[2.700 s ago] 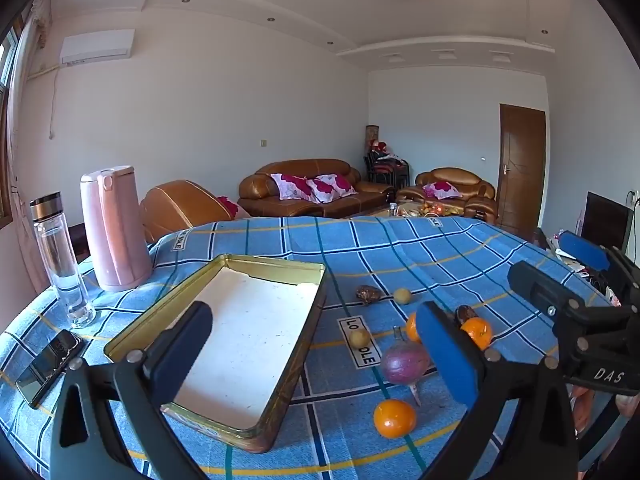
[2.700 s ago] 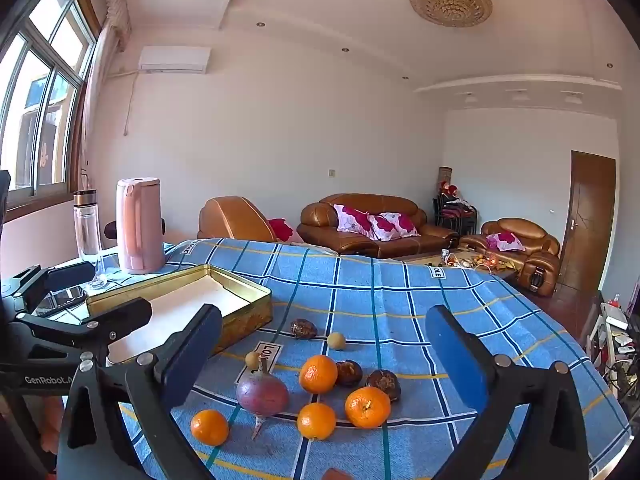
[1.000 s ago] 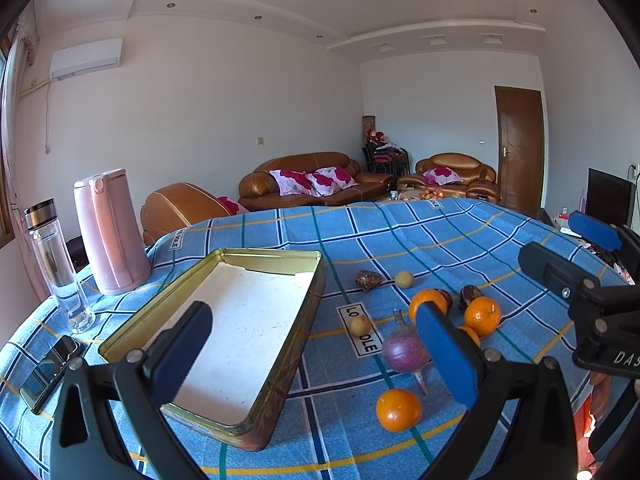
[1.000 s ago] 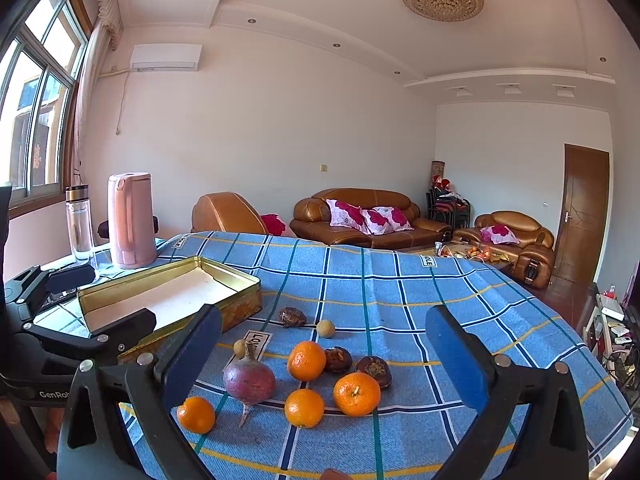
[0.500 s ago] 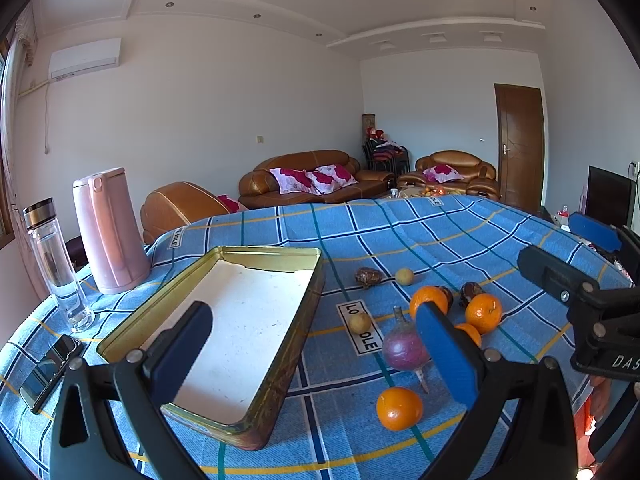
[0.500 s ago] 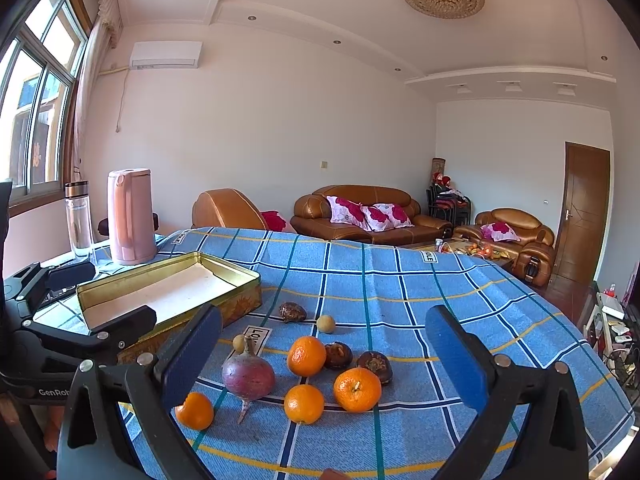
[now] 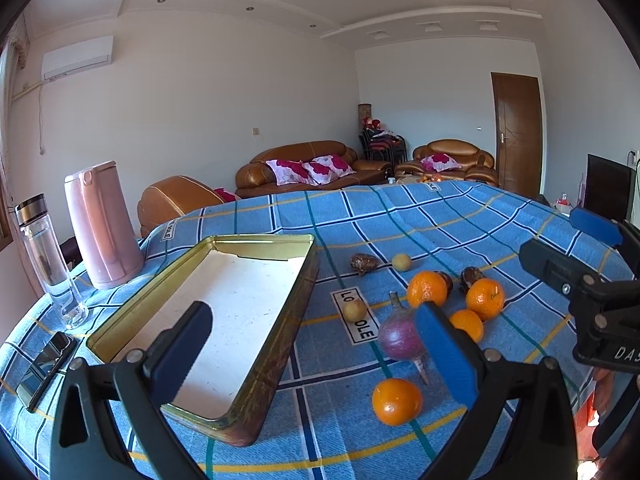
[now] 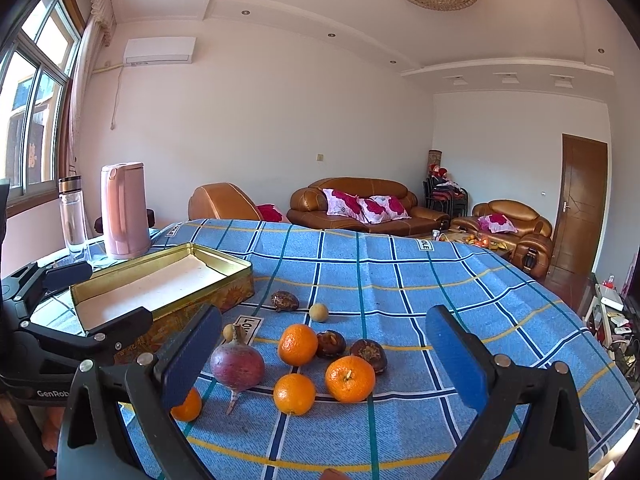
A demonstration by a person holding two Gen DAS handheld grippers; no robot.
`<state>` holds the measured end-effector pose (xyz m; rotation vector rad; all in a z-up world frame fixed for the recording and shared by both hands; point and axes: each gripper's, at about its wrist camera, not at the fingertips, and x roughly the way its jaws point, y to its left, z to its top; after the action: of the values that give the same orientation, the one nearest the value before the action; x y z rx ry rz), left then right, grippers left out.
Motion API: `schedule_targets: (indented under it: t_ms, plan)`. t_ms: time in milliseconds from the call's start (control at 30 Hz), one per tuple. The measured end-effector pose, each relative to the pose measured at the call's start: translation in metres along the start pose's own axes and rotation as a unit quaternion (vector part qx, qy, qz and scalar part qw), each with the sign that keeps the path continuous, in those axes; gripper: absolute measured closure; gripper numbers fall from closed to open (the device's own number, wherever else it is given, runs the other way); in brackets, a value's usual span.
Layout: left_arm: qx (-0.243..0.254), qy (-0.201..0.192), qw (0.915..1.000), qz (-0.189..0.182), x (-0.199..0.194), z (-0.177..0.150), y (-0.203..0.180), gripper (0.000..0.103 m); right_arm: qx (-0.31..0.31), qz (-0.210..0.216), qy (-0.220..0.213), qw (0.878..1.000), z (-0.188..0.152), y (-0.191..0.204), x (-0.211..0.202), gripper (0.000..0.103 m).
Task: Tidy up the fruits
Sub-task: 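Close the left tool on an orange while the right tool grasps another orange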
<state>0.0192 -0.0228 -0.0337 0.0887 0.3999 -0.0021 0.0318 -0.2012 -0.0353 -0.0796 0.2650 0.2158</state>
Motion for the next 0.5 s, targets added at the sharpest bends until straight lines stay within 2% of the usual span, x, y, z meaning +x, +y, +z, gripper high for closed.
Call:
schedule_targets:
  t_ms: [500]
  plan:
    - [0.011,0.042,0.9983,-0.038,0.023,-0.016,-0.016,0.0,0.025,-0.011,0.048,0.998,-0.031,-0.024,0.018,0.001]
